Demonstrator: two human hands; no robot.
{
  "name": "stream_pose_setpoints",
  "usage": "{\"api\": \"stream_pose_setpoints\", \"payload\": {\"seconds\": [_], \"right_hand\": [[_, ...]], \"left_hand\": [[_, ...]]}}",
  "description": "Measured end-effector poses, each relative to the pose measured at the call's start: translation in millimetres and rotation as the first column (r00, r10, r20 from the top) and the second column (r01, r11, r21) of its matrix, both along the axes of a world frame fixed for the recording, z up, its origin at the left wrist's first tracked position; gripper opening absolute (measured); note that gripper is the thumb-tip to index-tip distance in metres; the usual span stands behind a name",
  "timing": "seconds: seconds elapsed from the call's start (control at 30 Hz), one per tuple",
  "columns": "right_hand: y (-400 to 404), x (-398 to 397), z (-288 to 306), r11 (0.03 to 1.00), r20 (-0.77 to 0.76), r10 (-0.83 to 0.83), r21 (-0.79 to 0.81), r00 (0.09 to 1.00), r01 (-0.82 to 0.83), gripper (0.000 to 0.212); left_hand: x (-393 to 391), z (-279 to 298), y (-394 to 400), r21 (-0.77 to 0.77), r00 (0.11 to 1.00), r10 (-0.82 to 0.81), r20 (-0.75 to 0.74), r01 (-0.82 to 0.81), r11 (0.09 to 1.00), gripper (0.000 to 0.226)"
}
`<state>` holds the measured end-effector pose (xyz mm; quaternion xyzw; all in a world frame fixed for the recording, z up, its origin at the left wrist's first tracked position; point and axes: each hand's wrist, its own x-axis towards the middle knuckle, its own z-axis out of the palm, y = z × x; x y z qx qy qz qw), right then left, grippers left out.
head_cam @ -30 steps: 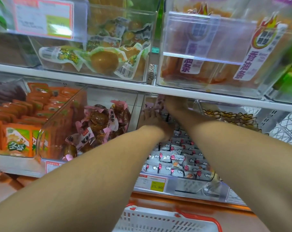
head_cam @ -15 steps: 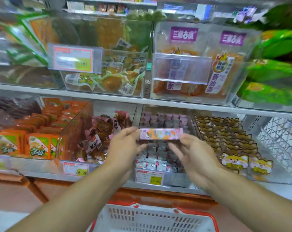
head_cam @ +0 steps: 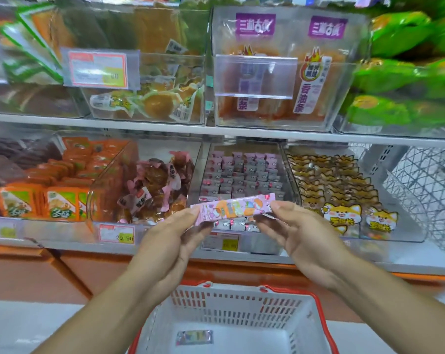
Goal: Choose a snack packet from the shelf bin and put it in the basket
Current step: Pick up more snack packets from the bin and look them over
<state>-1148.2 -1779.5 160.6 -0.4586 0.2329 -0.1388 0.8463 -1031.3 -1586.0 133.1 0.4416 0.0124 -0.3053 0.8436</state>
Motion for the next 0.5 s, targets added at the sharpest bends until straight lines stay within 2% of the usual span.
{"api": "stream_pose_setpoints", "payload": {"seconds": [0.07, 0.13, 0.2, 0.27, 0.3, 0.37, 0.43, 0.5], "right_hand": [[-1.1, 0.1, -1.8, 0.997, 0.034, 0.038, -0.069, 0.999, -0.035, 0.022], [-4.2, -2.4, -1.9, 0.967, 0.089, 0.141, -0.227, 0.986, -0.118, 0.041], [-7.3, -5.7, -2.3, 0.835, 0.042, 0.227, -0.523, 0.973, -0.173, 0.059], [-7.6, -6.1, -5.8, 0.700, -0.002, 0.229, -0.695, 0.973, -0.166, 0.058], [-7.2, -5.6, -7.7, 0.684, 0.000, 0.216, -0.713, 0.976, -0.151, 0.053], [-5.7, -4.1, -10.9, 0.732, 0.028, 0.191, -0.670, 0.981, -0.123, 0.042], [-4.1, -2.9, -12.7, 0.805, 0.045, 0.157, -0.584, 0.986, -0.102, 0.034], [-4.2, -1.2, -14.9, 0.856, 0.025, 0.120, -0.508, 0.992, -0.090, 0.033]], "left_hand": [[-2.6, -0.3, 1.0, 0.034, 0.998, -0.013, 0.056, 0.012, 0.999, 0.028], [-2.5, -1.9, 1.5, 0.038, 0.999, -0.002, 0.044, 0.000, 0.999, 0.024], [-1.4, -1.7, 0.3, 0.048, 1.000, 0.003, 0.018, -0.004, 0.999, 0.018], [-0.2, -2.6, -1.8, 0.051, 1.000, -0.005, -0.007, 0.005, 0.999, 0.014], [-0.4, -2.8, -3.3, 0.060, 1.000, -0.013, -0.005, 0.013, 0.998, 0.012], [-0.8, -5.0, -5.6, 0.131, 0.999, -0.022, 0.050, 0.015, 0.991, 0.007], [-1.7, -6.1, -5.6, 0.260, 0.975, -0.039, 0.220, -0.021, 0.965, 0.020], [-3.1, -4.4, -4.2, 0.295, 0.930, -0.083, 0.358, -0.028, 0.955, 0.030]]}}
